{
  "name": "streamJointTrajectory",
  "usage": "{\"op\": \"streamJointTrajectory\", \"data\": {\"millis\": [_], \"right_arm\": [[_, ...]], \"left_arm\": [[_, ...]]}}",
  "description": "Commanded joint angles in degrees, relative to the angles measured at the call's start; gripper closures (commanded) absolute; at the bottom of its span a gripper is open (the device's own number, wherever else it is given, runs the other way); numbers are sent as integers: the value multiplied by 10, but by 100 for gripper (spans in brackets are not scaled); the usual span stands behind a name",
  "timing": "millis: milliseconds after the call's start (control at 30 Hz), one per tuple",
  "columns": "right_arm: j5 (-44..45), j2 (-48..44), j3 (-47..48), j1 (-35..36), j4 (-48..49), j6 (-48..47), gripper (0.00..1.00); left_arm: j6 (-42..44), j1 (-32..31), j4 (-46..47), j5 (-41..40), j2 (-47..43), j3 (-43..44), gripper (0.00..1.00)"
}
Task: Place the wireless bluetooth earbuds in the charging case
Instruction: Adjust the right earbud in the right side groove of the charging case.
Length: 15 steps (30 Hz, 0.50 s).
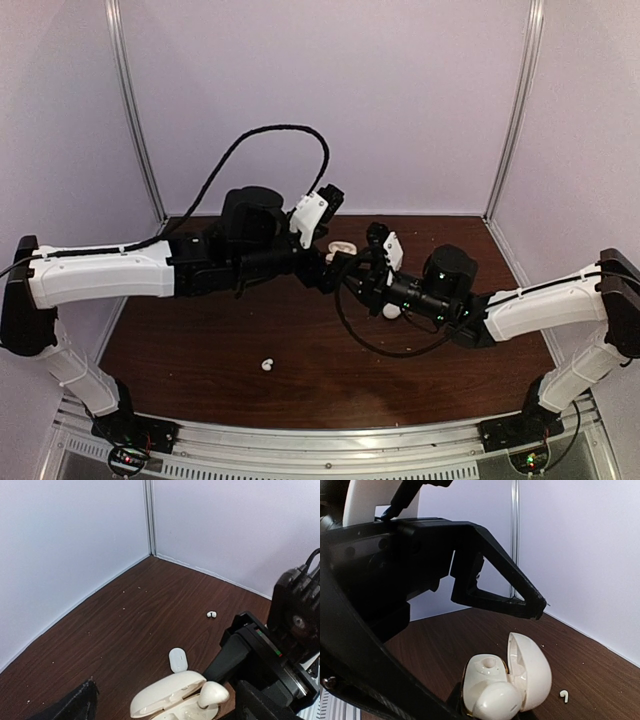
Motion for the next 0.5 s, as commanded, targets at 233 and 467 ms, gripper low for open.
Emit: {"op": "streamJointTrajectory", "data": {"millis": [233, 467], "right_arm": [[11, 0, 16, 4, 6, -7, 100], [15, -6, 16, 4, 4, -9, 100]], "left_arm": [[-5, 9, -24, -30, 14, 24, 2], [-3, 12, -37, -41, -2, 2, 2]]}}
